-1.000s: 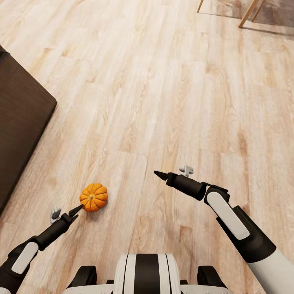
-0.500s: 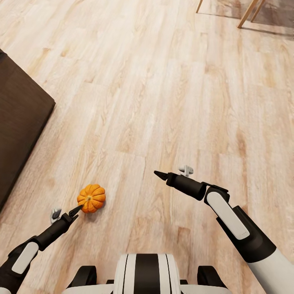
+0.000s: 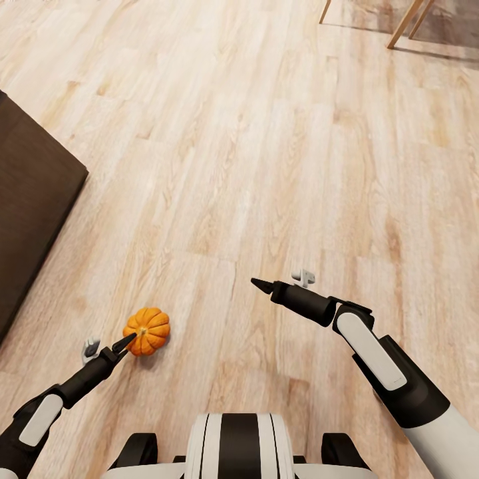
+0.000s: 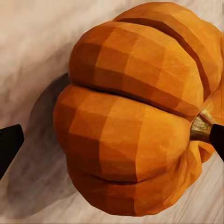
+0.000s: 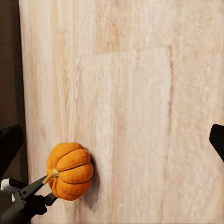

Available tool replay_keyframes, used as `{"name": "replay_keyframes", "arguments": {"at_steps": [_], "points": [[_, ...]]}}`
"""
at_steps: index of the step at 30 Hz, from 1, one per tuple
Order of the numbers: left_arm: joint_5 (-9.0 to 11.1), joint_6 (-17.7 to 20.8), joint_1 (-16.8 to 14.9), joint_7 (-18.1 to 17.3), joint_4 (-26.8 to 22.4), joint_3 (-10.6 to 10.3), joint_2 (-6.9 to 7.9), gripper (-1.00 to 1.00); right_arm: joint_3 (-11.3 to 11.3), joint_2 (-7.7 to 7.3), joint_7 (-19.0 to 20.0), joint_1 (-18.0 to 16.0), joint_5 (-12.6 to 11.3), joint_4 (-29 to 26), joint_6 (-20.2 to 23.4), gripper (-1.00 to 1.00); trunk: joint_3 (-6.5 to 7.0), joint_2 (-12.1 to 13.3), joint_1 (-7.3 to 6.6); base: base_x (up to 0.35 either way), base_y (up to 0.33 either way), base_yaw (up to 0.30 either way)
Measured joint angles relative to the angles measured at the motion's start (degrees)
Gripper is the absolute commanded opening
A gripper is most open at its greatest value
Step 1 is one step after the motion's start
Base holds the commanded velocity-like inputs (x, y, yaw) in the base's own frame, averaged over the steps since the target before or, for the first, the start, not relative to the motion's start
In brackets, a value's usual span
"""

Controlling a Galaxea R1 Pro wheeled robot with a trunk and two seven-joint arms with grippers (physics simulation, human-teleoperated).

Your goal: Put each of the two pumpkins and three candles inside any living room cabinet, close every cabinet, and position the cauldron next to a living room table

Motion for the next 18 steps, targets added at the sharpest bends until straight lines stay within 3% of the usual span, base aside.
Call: {"name": "replay_keyframes", "arguments": {"at_steps": [18], "points": [[0.01,-0.01,-0.01,0.06,0.03,-0.01,0.0,1.0,-0.01,-0.01,-0.01,0.0,0.0,-0.02,0.05,1.0,0.0,0.0,0.0,0.003,-0.066,0.0]]}}
